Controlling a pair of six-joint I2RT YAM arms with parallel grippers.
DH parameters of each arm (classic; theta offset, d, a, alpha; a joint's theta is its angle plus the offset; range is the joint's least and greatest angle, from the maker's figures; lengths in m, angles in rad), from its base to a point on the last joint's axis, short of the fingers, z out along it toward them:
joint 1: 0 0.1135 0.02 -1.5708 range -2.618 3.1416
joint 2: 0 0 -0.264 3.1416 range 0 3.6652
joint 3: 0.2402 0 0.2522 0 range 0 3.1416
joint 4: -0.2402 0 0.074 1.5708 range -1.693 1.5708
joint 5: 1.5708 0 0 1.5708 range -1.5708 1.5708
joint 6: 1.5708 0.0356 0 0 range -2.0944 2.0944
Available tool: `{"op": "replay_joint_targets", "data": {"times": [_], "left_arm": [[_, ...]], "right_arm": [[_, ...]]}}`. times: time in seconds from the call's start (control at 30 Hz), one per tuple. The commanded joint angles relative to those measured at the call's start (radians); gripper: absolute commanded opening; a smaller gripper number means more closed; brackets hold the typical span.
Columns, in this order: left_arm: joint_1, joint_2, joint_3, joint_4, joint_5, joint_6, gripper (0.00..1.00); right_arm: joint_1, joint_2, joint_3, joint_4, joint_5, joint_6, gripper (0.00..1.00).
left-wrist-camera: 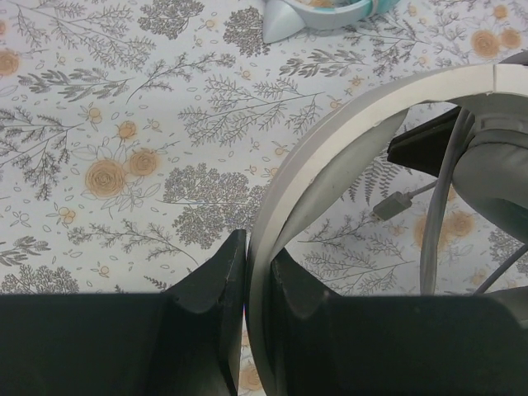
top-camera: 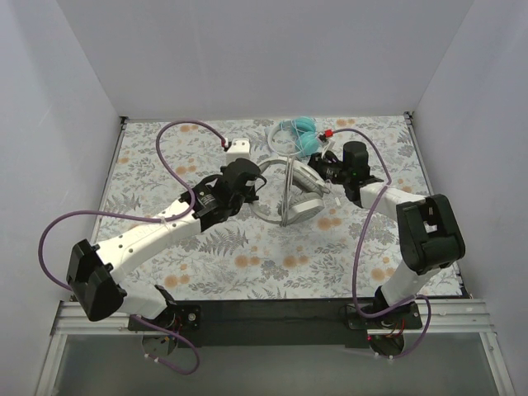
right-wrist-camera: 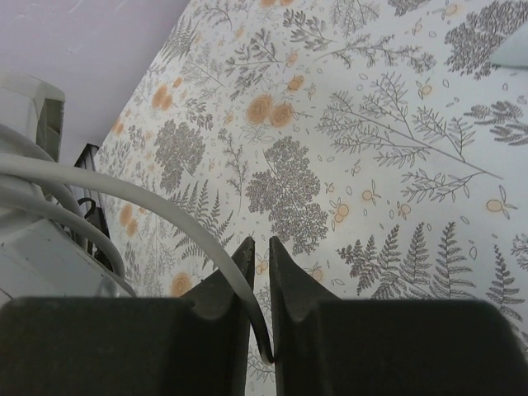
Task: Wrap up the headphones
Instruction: Place the headphones on the table
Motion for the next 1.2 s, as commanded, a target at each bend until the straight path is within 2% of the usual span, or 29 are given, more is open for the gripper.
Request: {"op": "replay_joint_targets", "data": {"times": [0.0, 0.53, 0.73, 1.17], "left_arm": [[0.002, -0.019, -0.029, 0.131, -0.065, -0.077, 0.0], [0.022, -0.065, -0.181, 0.207, -0.08, -0.103, 0.0], [0.024, -0.136, -0.27, 0.226, -0.085, -0.111, 0.0], [0.027, -0.205, -0.315, 0.211, -0.105, -0.12, 0.0]], "right_arm": [[0.028, 0.034, -0.023, 0.077, 0.005, 0.058, 0.18], [0.106, 0.197, -0.049, 0.163, 0.083, 0.129, 0.2], [0.134, 0.218, -0.058, 0.166, 0.122, 0.124, 0.21], [0.187, 0.214, -0.095, 0.193, 0.172, 0.136, 0.22]]}}
